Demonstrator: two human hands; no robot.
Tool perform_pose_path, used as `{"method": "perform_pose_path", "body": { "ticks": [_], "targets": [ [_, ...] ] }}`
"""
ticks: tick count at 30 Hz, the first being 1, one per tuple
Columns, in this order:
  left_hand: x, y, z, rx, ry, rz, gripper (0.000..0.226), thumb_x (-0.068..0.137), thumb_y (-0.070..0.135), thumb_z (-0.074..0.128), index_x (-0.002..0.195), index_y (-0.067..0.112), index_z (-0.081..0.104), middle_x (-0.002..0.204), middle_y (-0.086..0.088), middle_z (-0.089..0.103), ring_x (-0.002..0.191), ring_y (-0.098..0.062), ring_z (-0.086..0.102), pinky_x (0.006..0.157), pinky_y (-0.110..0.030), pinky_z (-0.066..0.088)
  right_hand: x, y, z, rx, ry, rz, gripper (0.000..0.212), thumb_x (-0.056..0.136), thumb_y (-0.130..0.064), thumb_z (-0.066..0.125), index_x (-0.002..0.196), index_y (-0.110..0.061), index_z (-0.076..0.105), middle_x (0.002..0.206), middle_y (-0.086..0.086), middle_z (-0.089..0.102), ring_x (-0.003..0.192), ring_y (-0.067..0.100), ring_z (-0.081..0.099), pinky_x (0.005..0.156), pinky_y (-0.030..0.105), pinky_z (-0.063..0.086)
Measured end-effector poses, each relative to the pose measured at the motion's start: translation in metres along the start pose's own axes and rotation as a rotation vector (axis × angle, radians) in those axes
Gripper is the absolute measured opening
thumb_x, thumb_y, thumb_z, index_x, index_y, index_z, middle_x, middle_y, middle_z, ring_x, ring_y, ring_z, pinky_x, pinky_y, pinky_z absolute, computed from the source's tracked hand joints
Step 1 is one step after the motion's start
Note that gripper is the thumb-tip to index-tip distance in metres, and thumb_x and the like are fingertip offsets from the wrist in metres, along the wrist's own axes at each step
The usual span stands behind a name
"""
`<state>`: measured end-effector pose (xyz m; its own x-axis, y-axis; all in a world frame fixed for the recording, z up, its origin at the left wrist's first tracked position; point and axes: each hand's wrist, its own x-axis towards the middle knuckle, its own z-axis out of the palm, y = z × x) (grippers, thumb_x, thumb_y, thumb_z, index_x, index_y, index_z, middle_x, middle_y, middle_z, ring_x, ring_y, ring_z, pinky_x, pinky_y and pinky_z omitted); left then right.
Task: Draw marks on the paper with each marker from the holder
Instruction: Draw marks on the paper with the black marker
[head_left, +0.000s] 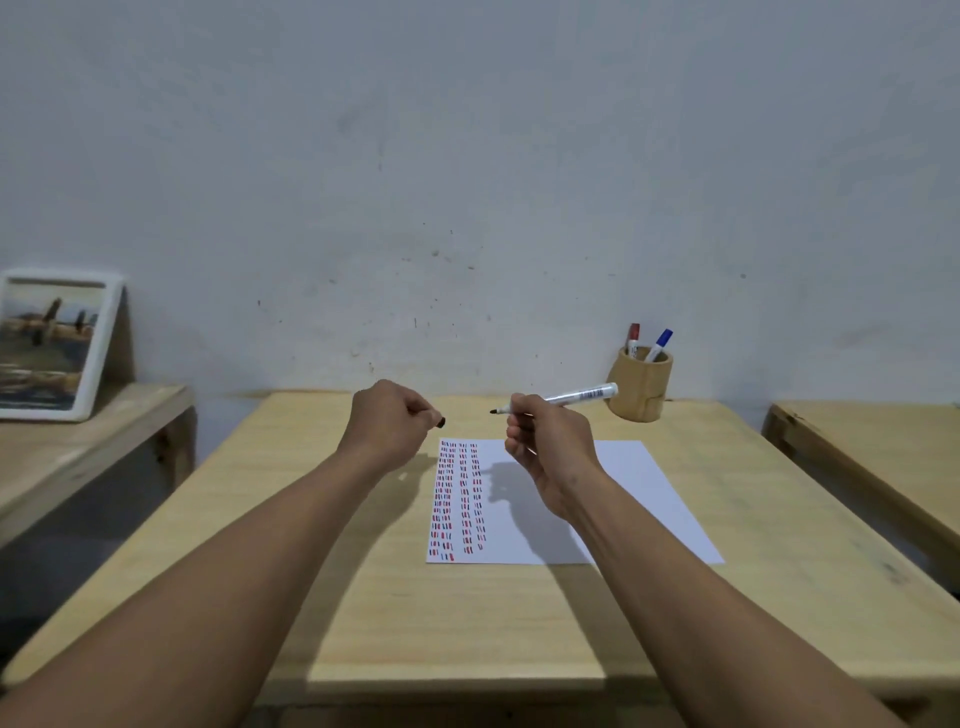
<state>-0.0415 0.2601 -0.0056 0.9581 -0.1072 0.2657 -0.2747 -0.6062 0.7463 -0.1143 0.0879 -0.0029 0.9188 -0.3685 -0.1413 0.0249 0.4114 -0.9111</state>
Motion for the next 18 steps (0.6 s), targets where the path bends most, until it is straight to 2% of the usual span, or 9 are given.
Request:
{"method": "perform_pose_path", "body": {
  "ticks": [1, 2, 3, 4, 10, 12, 13, 15, 18],
  "targets": [
    [-0.001, -0.006, 0.003, 0.092, -0.022, 0.005, 0.018, 0.091, 0.016, 0.068, 0.080, 0.005, 0.079, 0.075, -0.001, 0.073, 0.062, -0.018, 0.061, 0.059, -0.024, 0.050, 0.000, 0.003, -0.001, -0.024, -0.002, 0.008, 0.010, 0.092, -0.008, 0.065, 0.083, -0.003, 0.067, 0.065, 0.005, 0.057, 0.053, 0.013, 0.052, 0.052, 0.021, 0.052],
    [0.000, -0.014, 0.008, 0.168, -0.051, 0.008, 0.020, 0.091, 0.015, 0.067, 0.083, 0.030, 0.078, 0.074, 0.001, 0.069, 0.065, -0.020, 0.057, 0.063, -0.025, 0.049, -0.001, 0.007, -0.002, -0.043, -0.008, 0.017, 0.011, 0.092, -0.008, 0.064, 0.082, -0.003, 0.067, 0.065, 0.005, 0.057, 0.054, 0.013, 0.052, 0.053, 0.023, 0.052],
    [-0.001, -0.019, 0.013, 0.221, -0.063, -0.017, 0.027, 0.090, 0.015, 0.064, 0.071, 0.033, 0.058, 0.072, 0.004, 0.062, 0.067, -0.021, 0.051, 0.068, -0.029, 0.049, -0.001, 0.010, -0.002, -0.062, -0.015, 0.025, 0.012, 0.092, -0.008, 0.064, 0.082, -0.004, 0.067, 0.065, 0.005, 0.057, 0.054, 0.013, 0.052, 0.055, 0.024, 0.052],
    [-0.001, -0.027, 0.019, 0.245, -0.074, -0.035, 0.026, 0.088, 0.014, 0.062, 0.075, 0.035, 0.054, 0.071, 0.007, 0.056, 0.067, -0.021, 0.048, 0.069, -0.030, 0.045, -0.002, 0.012, -0.003, -0.088, -0.022, 0.031, 0.012, 0.092, -0.008, 0.064, 0.081, -0.004, 0.067, 0.064, 0.004, 0.056, 0.055, 0.013, 0.051, 0.055, 0.025, 0.051],
    [-0.011, -0.039, 0.034, 0.398, -0.087, -0.036, 0.017, 0.093, 0.016, 0.058, 0.083, 0.026, 0.048, 0.087, -0.003, 0.059, 0.076, -0.029, 0.049, 0.070, -0.031, 0.043, -0.006, 0.023, -0.017, -0.311, -0.084, -0.038, 0.012, 0.090, -0.009, 0.065, 0.093, 0.001, 0.069, 0.071, 0.006, 0.058, 0.058, 0.015, 0.054, 0.053, 0.024, 0.052],
    [-0.013, -0.034, 0.031, 0.384, -0.120, -0.038, 0.009, 0.094, 0.018, 0.059, 0.098, 0.026, 0.059, 0.108, -0.012, 0.069, 0.097, -0.039, 0.061, 0.079, -0.033, 0.046, -0.012, 0.025, -0.022, -0.401, -0.092, -0.096, 0.019, 0.090, -0.011, 0.068, 0.098, 0.006, 0.070, 0.069, 0.007, 0.062, 0.056, 0.015, 0.057, 0.052, 0.023, 0.052],
    [-0.016, -0.032, 0.031, 0.389, -0.123, -0.041, 0.027, 0.095, 0.021, 0.061, 0.122, 0.022, 0.063, 0.123, -0.015, 0.068, 0.112, -0.039, 0.061, 0.085, -0.036, 0.048, -0.016, 0.026, -0.025, -0.460, -0.084, -0.127, 0.021, 0.090, -0.013, 0.069, 0.097, 0.006, 0.071, 0.068, 0.006, 0.064, 0.054, 0.014, 0.058, 0.052, 0.023, 0.052],
    [-0.028, -0.027, 0.029, 0.413, -0.121, -0.052, 0.058, 0.097, 0.027, 0.058, 0.151, 0.016, 0.040, 0.133, -0.015, 0.061, 0.123, -0.037, 0.056, 0.090, -0.041, 0.049, -0.022, 0.032, -0.031, -0.579, -0.057, -0.174, 0.023, 0.088, -0.017, 0.069, 0.093, 0.005, 0.071, 0.065, 0.005, 0.066, 0.052, 0.014, 0.060, 0.052, 0.026, 0.053],
    [-0.054, -0.025, 0.028, 0.400, -0.093, -0.082, 0.059, 0.101, 0.033, 0.044, 0.156, 0.017, 0.026, 0.137, -0.015, 0.057, 0.128, -0.038, 0.051, 0.099, -0.047, 0.046, -0.031, 0.046, -0.039, -0.707, -0.028, -0.182, 0.021, 0.081, -0.021, 0.067, 0.086, -0.001, 0.068, 0.065, 0.002, 0.069, 0.053, 0.014, 0.064, 0.056, 0.033, 0.053]
  ]
}}
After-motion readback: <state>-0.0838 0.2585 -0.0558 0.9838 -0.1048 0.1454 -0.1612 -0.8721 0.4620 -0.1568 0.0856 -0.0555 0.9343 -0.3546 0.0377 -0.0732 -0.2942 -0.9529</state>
